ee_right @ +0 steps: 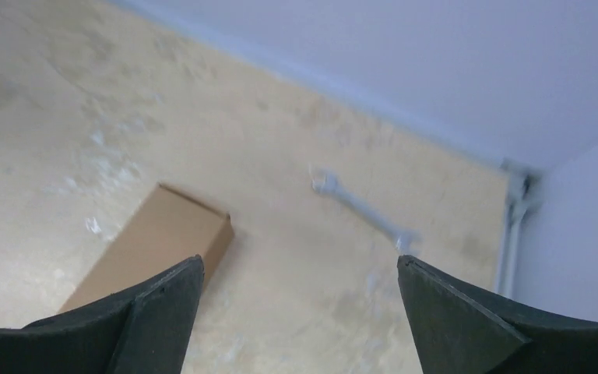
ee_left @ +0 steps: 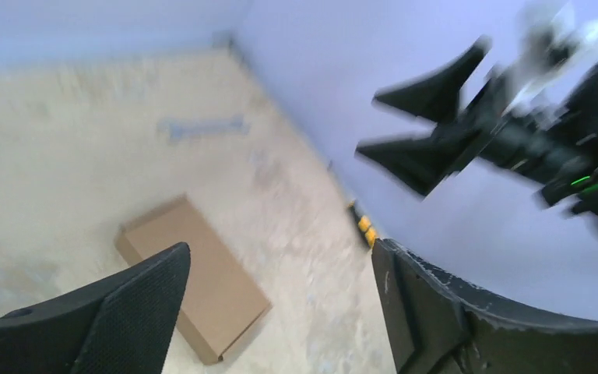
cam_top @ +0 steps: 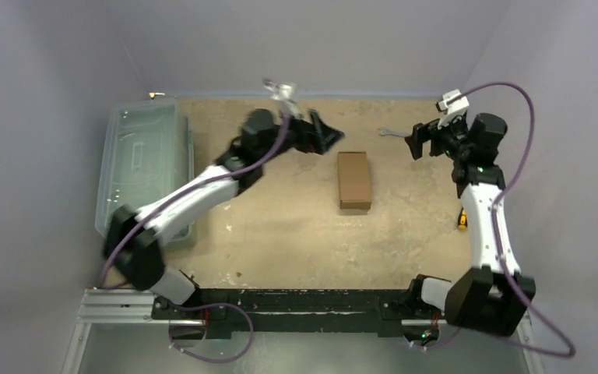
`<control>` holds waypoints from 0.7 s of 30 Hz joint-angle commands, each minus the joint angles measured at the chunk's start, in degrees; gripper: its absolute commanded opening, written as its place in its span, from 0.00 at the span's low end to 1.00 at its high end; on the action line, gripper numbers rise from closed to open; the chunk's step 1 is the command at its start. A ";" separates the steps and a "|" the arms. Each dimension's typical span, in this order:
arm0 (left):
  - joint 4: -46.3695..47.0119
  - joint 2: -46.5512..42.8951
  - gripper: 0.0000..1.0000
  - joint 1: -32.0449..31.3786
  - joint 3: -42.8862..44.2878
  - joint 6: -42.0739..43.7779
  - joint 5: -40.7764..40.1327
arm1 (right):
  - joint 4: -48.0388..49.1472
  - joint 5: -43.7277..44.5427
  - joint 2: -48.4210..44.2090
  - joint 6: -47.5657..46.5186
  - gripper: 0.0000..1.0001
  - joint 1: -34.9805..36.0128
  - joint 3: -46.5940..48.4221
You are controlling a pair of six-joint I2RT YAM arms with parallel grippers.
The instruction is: Fold the paper box
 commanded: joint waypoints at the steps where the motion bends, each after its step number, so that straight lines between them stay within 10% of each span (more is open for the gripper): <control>1: 1.49 -20.68 0.89 13.91 -11.70 0.53 11.02 | -0.05 -12.73 -9.07 -1.20 0.99 -2.03 -0.97; 6: -16.21 -30.65 0.96 25.99 -11.50 7.13 18.69 | -8.22 -9.03 -14.10 14.65 0.99 -2.24 9.31; 21: -26.41 -42.17 0.99 26.36 -11.00 9.48 15.89 | -18.14 -4.22 -26.11 27.95 0.99 -2.26 23.45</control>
